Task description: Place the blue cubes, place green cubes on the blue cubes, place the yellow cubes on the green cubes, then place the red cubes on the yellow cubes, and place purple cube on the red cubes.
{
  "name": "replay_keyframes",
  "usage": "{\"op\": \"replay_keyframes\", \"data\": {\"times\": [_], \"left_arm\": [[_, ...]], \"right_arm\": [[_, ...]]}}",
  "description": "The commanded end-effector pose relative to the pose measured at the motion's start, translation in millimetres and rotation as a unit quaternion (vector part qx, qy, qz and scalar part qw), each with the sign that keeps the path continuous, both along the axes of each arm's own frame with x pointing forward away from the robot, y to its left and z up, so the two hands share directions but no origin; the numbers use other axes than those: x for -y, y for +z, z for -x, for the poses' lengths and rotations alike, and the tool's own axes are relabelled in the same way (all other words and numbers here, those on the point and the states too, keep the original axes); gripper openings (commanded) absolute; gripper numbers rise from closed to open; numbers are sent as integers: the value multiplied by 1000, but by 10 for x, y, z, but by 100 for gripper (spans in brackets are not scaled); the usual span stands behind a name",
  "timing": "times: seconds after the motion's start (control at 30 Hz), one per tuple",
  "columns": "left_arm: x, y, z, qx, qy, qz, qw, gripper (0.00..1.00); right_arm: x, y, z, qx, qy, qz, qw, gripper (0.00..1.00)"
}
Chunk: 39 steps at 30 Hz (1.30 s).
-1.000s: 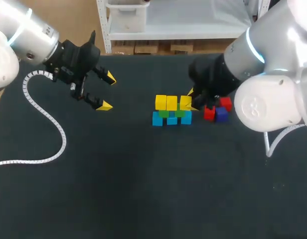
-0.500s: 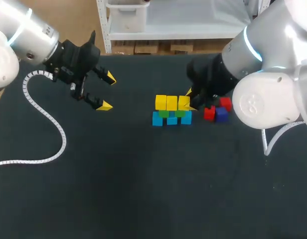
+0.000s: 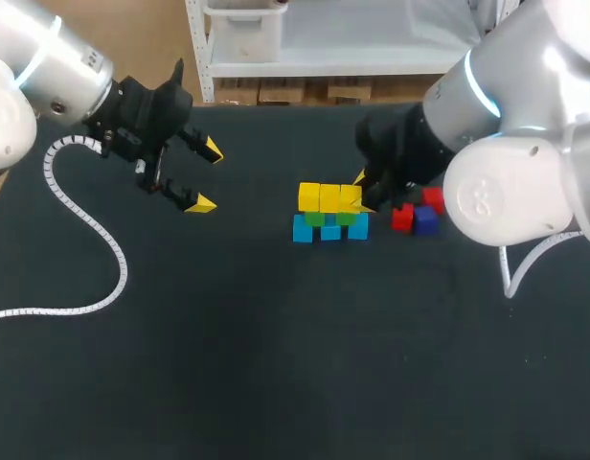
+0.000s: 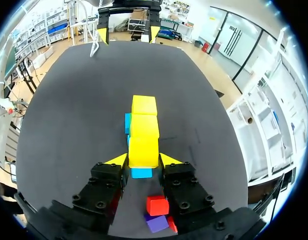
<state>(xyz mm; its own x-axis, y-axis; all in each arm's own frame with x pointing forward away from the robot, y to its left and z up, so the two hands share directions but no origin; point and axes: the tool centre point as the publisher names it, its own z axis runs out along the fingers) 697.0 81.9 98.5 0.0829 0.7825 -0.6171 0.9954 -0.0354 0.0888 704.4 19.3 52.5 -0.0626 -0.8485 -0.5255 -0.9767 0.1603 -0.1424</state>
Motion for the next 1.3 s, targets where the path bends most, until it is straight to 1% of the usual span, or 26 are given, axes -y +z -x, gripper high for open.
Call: {"op": "replay_keyframes", "data": {"times": [0.03,0.1,0.33,0.53,0.63,0.77,1.03,1.17,1.2,1.23,1.27,1.3], "left_arm": [[0,-7,-13,0,-1,0,1000,100],[0,-7,-13,0,-1,0,1000,100],[0,-7,-13,0,-1,0,1000,100],[0,-7,-13,0,-1,0,1000,100],[0,-7,-13,0,-1,0,1000,100],[0,-7,-13,0,-1,0,1000,100],[0,-7,-13,0,-1,0,1000,100],[0,-7,-13,0,-1,0,1000,100],[0,-7,-13,0,-1,0,1000,100],[0,-7,-13,0,-1,0,1000,100],[0,-7,-13,0,-1,0,1000,100],[0,-7,-13,0,-1,0,1000,100]], "right_arm": [[10,-4,-24,-2,1,-2,1000,4],[12,-7,-27,-3,1,-2,1000,6],[12,-18,-31,-6,3,-2,1000,27],[22,-30,-46,-7,4,-1,1000,38],[26,-27,-52,-7,4,-1,1000,39],[23,-35,-61,-7,5,-2,1000,44],[9,-47,-59,-10,9,-5,1000,45],[-9,-37,-65,-9,12,-7,1000,43],[-12,-36,-66,-9,12,-6,1000,45],[-17,-30,-63,-10,13,-6,1000,48],[-16,-21,-58,-9,16,-2,1000,57],[-5,-7,-49,-9,16,-2,1000,84]]}}
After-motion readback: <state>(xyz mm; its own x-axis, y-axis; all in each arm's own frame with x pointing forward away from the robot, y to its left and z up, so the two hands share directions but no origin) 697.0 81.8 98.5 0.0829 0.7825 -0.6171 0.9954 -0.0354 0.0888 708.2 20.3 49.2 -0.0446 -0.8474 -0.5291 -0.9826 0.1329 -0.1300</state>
